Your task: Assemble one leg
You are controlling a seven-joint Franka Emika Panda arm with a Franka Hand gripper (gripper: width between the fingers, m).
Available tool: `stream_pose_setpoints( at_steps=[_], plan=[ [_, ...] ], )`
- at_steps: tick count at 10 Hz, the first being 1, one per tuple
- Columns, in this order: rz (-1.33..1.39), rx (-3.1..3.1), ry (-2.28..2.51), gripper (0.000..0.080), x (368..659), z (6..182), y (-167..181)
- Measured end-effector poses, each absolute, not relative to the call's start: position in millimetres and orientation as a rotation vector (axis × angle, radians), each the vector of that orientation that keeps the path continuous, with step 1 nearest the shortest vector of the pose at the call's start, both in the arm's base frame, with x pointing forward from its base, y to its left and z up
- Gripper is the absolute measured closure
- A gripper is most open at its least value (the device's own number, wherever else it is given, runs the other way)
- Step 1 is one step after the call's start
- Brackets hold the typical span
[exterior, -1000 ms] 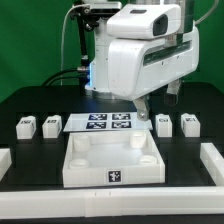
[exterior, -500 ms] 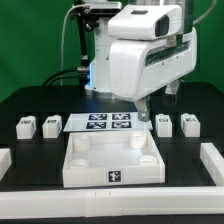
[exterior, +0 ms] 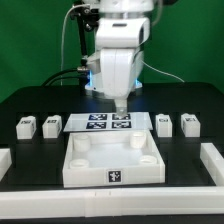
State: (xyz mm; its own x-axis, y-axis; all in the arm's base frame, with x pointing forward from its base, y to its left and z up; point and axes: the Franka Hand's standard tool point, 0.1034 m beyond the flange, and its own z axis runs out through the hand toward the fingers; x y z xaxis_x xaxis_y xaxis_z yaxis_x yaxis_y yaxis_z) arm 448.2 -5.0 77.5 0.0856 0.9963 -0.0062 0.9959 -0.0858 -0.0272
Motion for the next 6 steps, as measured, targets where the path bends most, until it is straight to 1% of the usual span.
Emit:
stream_pose_setpoints(
  at_steps=[1,2,4,6],
  plan=[
    [0.051,-2.188,-2.206,0.015,430.0,65.3,-15.7],
    [0.051,-2.115,-2.26,0.015,421.9,54.5,-21.9],
    [0.035,-2.128,-2.238,0.015,417.4,30.8,-24.2],
    [0.035,-2.122,-2.231,0.015,419.6,19.6,-22.4]
  ],
)
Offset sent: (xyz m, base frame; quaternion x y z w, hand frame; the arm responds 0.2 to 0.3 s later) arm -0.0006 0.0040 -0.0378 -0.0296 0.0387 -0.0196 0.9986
